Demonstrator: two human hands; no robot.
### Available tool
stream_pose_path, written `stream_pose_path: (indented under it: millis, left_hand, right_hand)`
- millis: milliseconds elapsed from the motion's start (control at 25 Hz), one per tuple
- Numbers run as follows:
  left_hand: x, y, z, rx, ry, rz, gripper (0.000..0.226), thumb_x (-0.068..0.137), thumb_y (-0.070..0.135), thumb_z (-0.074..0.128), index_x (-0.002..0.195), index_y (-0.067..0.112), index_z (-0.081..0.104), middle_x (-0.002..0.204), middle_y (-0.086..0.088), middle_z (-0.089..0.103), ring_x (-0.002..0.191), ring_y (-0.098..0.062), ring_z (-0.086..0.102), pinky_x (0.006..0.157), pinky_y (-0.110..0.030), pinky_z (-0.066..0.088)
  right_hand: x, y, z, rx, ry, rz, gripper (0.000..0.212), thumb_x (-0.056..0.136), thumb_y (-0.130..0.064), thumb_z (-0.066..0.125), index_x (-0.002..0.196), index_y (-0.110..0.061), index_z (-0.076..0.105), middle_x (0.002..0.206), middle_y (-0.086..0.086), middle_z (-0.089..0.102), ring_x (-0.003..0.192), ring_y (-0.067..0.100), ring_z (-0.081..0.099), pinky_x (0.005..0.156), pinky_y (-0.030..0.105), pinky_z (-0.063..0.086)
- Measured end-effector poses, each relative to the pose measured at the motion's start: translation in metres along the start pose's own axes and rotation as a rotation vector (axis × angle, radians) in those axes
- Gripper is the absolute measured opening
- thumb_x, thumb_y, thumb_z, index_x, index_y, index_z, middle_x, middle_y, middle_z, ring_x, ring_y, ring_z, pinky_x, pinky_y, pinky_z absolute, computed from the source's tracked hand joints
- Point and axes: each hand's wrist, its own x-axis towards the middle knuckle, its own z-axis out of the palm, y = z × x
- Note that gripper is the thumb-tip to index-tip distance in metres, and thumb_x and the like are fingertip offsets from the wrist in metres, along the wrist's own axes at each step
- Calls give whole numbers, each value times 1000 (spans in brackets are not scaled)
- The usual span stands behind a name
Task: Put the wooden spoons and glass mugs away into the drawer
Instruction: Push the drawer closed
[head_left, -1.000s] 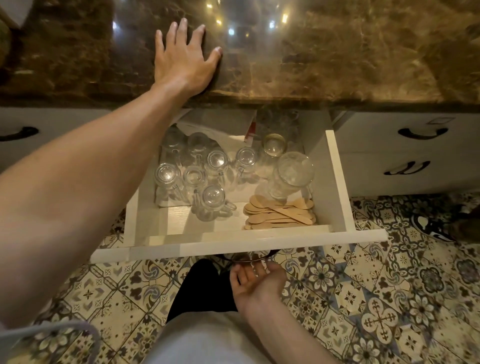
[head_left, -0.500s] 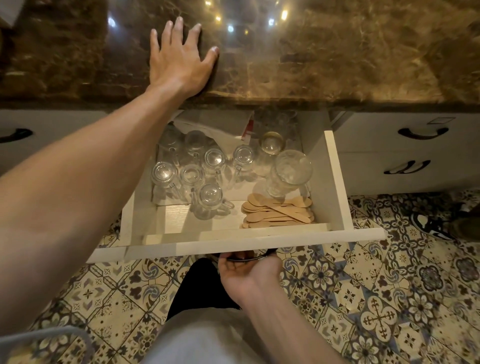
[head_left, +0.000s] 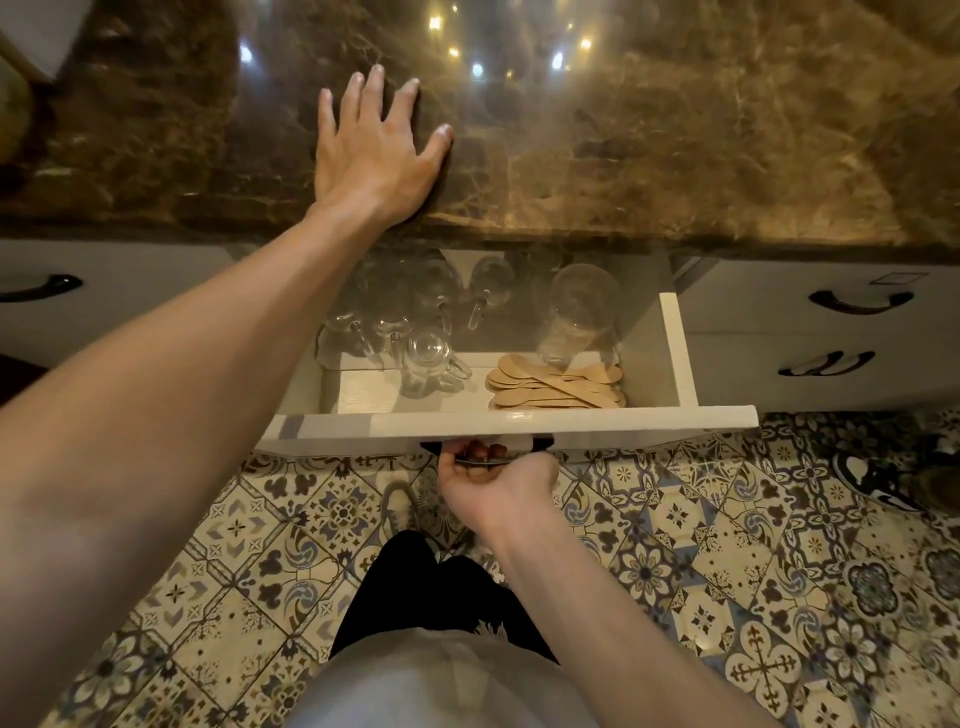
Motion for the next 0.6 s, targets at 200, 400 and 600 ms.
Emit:
stream_pose_path:
  millis: [200, 400, 600]
  left_hand:
    - [3, 2, -1, -6, -3, -10, 63, 94, 56, 28, 148, 23, 25, 158, -9, 16, 146, -24, 7, 118, -45, 0]
    - [7, 2, -3, -21, 2, -24, 63, 93, 57, 32, 145, 23, 28, 156, -10, 19, 145, -26, 10, 118, -45, 0]
    - [9, 2, -3, -29, 11, -6, 61, 93, 56, 33, 143, 23, 28, 155, -11, 20, 144, -27, 11, 118, -45, 0]
  right_hand:
    - [6, -4, 34, 24, 14, 22, 46, 94, -49, 36, 89, -6, 51, 82, 13, 54, 69, 24, 53, 57, 34, 50]
    - [13, -9, 69, 1, -12, 26, 46, 94, -52, 38, 82, -9, 49, 80, 11, 52, 67, 24, 51, 54, 34, 48]
    - [22, -12, 100, 22, -53, 22, 48, 94, -53, 39, 72, -10, 44, 67, 6, 45, 58, 18, 45, 60, 28, 49]
